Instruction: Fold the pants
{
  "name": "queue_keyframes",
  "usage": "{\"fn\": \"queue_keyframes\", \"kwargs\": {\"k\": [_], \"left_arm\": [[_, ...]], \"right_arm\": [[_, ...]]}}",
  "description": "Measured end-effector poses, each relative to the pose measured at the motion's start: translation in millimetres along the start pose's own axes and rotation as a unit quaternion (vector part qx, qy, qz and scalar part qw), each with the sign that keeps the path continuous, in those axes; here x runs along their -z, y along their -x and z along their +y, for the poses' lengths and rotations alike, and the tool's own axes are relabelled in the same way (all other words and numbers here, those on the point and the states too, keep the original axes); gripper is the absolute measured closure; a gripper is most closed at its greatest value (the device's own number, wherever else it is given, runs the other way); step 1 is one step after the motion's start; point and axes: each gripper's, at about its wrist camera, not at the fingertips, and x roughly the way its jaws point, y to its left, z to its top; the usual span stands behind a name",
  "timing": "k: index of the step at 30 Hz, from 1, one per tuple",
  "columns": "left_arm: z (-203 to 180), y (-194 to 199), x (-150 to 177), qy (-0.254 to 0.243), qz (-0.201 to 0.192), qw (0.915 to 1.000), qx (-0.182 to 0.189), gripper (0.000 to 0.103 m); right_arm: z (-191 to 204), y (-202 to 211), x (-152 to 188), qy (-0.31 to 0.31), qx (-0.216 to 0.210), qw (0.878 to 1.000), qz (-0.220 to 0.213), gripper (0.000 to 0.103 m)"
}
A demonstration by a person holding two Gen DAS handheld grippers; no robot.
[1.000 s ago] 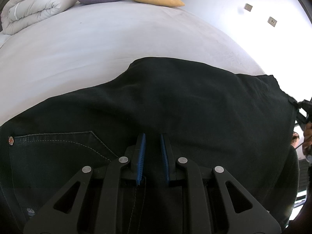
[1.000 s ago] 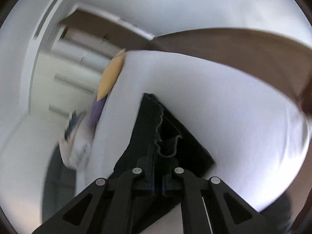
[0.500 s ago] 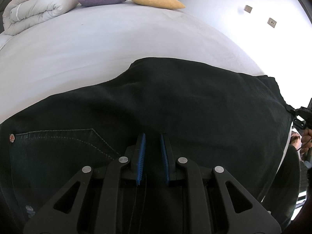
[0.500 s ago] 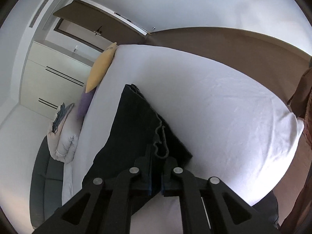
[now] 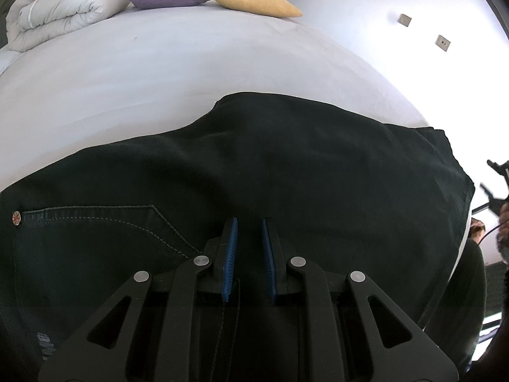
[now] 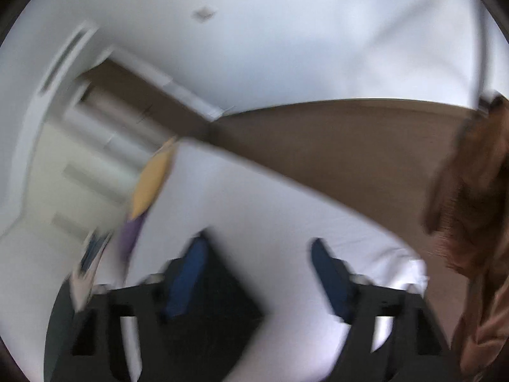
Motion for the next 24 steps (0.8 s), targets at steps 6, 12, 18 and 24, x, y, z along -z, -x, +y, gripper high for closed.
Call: {"fn": "queue_keyframes", "kwargs": {"k": [6,12,18,24], "left_arm": [[-10,3,-7,0.001,0.007,0.9998,-0.018,0.087],[-7,2,-8,0.004,0.010,0.9999,-0.007,0.087],[-4,1,-12,0.010,0.007,0.9999,-0.007,0.087],[-6,-8,-23,0.004,0.004,0.9999,-0.008,0.087]], "right_arm": [[143,-76,101,0.172,-0.126,0.956,0.202,0.087],[164,-163,186,0.155,-0.125,0.917,0.345,0.091],[101,-189,130,0.069,-0.081,0.947,0.303,0.103],[94,-224,72,0.084,-0.058,0.960,0.262,0.103]]}}
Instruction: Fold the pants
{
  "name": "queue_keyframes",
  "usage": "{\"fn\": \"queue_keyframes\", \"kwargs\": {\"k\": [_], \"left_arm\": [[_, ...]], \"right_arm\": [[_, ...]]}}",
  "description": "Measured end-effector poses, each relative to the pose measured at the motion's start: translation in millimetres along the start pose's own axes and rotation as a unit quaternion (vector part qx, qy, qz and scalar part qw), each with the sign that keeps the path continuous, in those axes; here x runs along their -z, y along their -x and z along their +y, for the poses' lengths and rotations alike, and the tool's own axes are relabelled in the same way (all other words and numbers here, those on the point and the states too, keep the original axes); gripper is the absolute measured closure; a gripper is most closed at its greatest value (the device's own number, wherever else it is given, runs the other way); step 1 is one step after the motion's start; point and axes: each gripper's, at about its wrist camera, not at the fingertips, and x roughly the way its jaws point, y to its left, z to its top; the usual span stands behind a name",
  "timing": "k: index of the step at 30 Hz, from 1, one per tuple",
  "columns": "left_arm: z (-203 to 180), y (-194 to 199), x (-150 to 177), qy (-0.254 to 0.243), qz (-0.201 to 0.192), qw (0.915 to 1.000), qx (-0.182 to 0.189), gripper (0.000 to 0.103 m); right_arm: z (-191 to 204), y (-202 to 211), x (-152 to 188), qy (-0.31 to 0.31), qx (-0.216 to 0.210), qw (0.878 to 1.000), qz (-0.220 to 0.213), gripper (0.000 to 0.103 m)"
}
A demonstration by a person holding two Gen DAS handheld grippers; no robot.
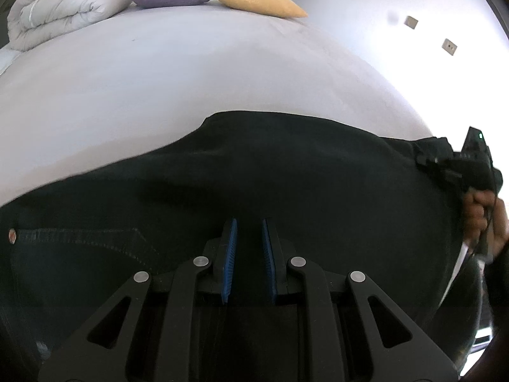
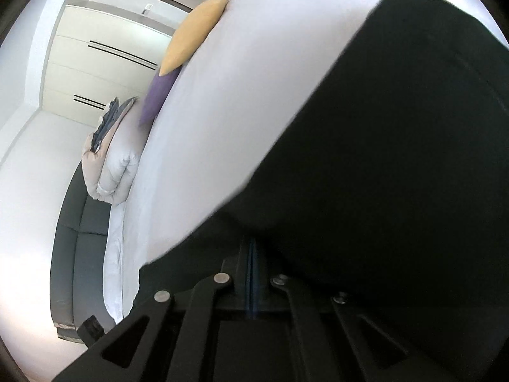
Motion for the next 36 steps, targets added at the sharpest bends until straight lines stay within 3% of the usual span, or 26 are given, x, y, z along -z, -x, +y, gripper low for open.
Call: {"fn": "queue_keyframes", "kwargs": {"k": [2,6,9,11,12,13,14,16,17,18,20,23,24,26,28,31,32,36], "left_arm": [[2,-3,-1,-0.003,0.000,1.0000,0.000,0.087],[6,-4,-3,-0.004,-0.003,1.0000,-0.006,0.087],[6,3,5,-0.001,-0.014,0.9995,-0.028,0.087],[16,11,7,0.011,-0.021,0.9988,-0.042,0.087],[22,15,7,0.022,-0.025,0.9985,-0.043,0.087],[24,17,6,0.028,-0.027,0.9984,-0.041,0.087],[25,19,4,0.032,-0.030,0.9985,-0.033,0.087],[15,17,-4,0.032,-0.028,0.9991,-0.003,0.087],[5,14,-8,0.024,-0.024,0.9994,0.008,0.087],[-6,8,-11,0.012,-0.014,0.9996,0.021,0.087],[-27,-12,-10,-0.008,0.019,0.9982,0.056,0.087],[-25,-18,-2,-0.009,0.020,0.9978,0.062,0.087],[-17,-14,-1,0.000,0.022,0.9977,0.064,0.087],[5,-5,3,0.004,0.018,0.9991,0.038,0.087],[36,4,9,0.028,0.015,0.9987,0.039,0.087],[82,16,12,0.071,0.011,0.9966,0.040,0.088],[91,19,14,0.075,0.013,0.9957,0.053,0.089],[120,43,30,0.070,0.005,0.9973,0.022,0.090]], "right_arm": [[4,-5,-14,0.022,0.028,0.999,-0.013,0.103],[2,-2,-35,-0.006,0.050,0.998,-0.036,0.103],[-1,23,-28,-0.025,0.084,0.994,-0.065,0.103],[-1,52,-20,-0.027,0.142,0.984,-0.106,0.103],[4,63,-16,-0.024,0.158,0.979,-0.124,0.098],[10,74,-9,-0.027,0.154,0.978,-0.139,0.095],[21,78,2,-0.030,0.121,0.982,-0.143,0.095],[44,66,23,-0.014,0.040,0.993,-0.109,0.095],[64,46,40,0.004,-0.009,0.998,-0.067,0.095],[86,19,61,0.023,-0.059,0.998,-0.016,0.094],[116,-30,97,0.038,-0.115,0.991,0.059,0.095],[129,-94,143,0.054,-0.096,0.983,0.147,0.094],[121,-98,146,0.053,-0.083,0.984,0.151,0.103],[104,-91,143,0.038,-0.105,0.983,0.147,0.103],[100,-82,129,0.041,-0.073,0.990,0.114,0.103],[61,-51,84,0.013,-0.038,0.997,0.058,0.103],[50,-45,75,0.005,-0.031,0.999,0.042,0.103],[3,4,30,-0.041,0.001,0.999,-0.036,0.103]]}}
